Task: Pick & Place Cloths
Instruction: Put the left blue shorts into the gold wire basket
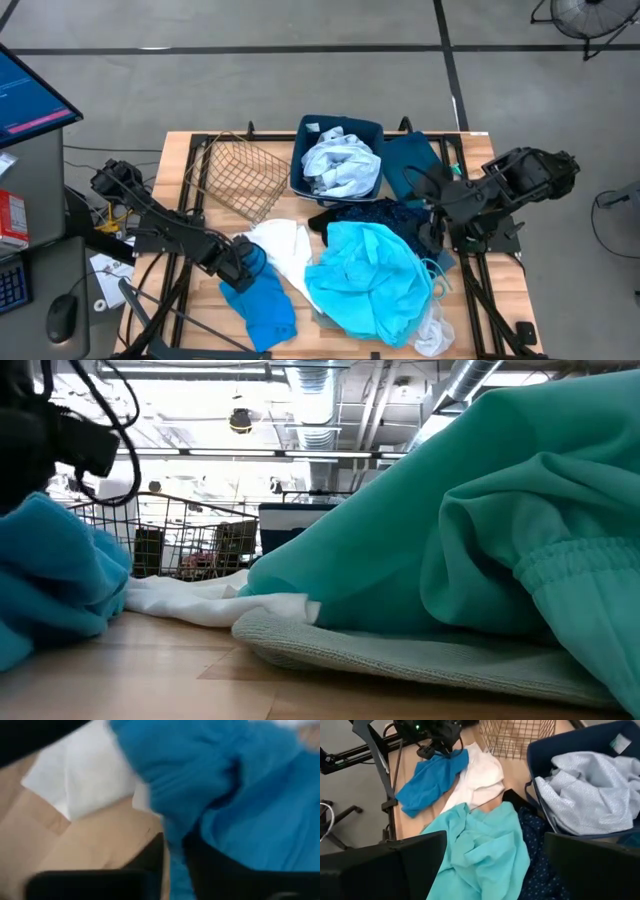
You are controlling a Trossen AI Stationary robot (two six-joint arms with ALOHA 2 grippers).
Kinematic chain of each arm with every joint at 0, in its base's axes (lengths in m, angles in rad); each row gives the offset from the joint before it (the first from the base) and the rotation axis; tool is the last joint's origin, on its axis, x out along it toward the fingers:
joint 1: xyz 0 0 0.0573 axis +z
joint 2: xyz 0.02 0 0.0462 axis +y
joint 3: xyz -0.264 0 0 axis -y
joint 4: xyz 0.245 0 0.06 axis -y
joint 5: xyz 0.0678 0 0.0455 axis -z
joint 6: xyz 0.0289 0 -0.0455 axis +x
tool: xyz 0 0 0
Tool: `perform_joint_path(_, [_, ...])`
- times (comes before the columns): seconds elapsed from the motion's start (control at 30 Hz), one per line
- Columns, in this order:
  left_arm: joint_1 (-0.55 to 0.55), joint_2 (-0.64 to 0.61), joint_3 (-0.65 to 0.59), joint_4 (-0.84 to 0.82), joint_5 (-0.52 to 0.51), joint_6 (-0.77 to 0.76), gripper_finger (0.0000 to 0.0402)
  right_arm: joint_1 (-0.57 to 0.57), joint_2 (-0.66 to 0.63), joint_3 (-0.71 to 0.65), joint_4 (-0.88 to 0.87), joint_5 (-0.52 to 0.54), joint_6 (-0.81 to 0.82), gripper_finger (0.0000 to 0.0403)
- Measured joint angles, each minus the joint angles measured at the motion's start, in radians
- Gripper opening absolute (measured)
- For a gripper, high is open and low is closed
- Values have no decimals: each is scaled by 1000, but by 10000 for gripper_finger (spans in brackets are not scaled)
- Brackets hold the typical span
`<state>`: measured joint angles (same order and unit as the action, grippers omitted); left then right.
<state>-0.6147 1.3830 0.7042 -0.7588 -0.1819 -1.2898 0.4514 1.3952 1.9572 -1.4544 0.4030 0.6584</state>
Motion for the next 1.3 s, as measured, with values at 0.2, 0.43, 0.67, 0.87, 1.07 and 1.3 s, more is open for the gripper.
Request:
perform_joint_path(0.2, [0, -8, -4, 48, 50, 30, 2, 7, 0, 0, 3, 36, 23, 327])
perform_joint_path(0.43, [0, -86, 42, 119, -65, 29, 0, 31, 0, 0, 3, 33, 42, 327])
perform_joint_path(0.67, [0, -235, 51, 408, -407, 144, 0, 39, 0, 0, 3, 4, 46, 327])
perform_joint_path(0.87, [40, -369, 51, 826, -586, 562, 0, 39, 0, 0, 3, -10, 42, 327])
perform_joint_path(1.07, [100, -474, 57, 1325, -591, 1088, 0, 39, 0, 0, 3, 15, 42, 327])
perform_joint_path(1.3, [154, -589, 186, 1377, -647, 1473, 0, 39, 0, 0, 22, 99, 46, 327])
